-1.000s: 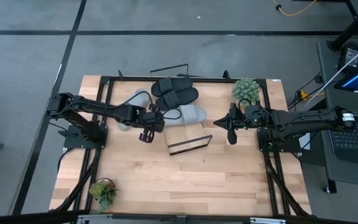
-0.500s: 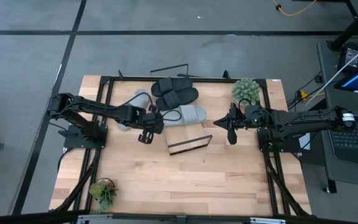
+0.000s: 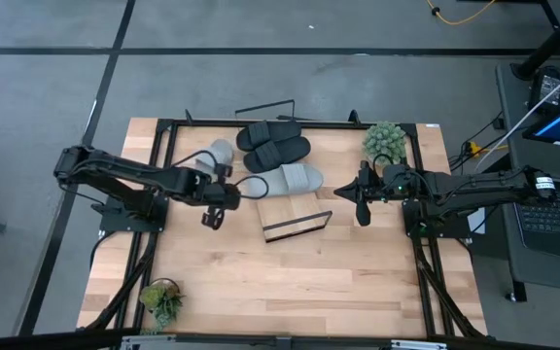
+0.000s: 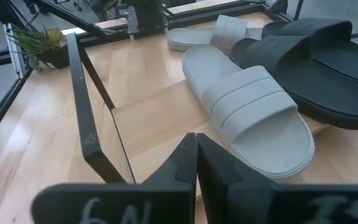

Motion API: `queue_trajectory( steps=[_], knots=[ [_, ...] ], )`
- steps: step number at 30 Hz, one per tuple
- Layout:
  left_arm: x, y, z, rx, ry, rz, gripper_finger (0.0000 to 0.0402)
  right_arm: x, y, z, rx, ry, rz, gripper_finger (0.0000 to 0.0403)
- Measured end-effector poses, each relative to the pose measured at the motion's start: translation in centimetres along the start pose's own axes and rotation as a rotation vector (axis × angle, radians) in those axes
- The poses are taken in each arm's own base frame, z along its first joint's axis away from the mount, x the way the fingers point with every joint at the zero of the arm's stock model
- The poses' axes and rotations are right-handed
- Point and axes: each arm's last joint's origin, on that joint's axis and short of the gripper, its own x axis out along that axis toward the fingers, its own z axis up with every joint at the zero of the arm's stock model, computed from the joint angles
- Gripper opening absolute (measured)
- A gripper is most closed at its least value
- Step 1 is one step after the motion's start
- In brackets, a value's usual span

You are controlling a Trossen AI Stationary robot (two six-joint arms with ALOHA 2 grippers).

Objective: Pick and place slides into the shelf
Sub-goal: Put the gray slide on the shelf

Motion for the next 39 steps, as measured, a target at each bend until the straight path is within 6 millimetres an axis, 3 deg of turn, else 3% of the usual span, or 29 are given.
queue_trajectory(
  steps=[5,11,24,32,39],
  knots=[
    [-0.7,-0.4,-1.7,-0.072,0.137,-0.023,0.0000,0.0,0.0,0.0,-0.011,0.002,-0.001,0.0011],
    [-0.1,-0.9,-3.1,-0.156,0.271,-0.027,0.0000,0.1,0.0,-0.1,-0.011,0.005,-0.001,0.0011],
    [2.5,-2.8,-5.8,-0.240,0.368,-0.075,0.0000,1.6,-0.1,-0.9,-0.029,0.086,-0.015,0.0011],
    [2.1,-2.5,-6.4,-0.338,0.350,-0.079,0.0000,2.3,-0.1,-0.9,-0.068,0.074,-0.011,0.0011],
    [3.0,-2.5,-7.4,-0.439,0.395,-0.110,0.0000,2.3,0.0,-0.9,-0.090,0.072,0.014,0.0011]
  ],
)
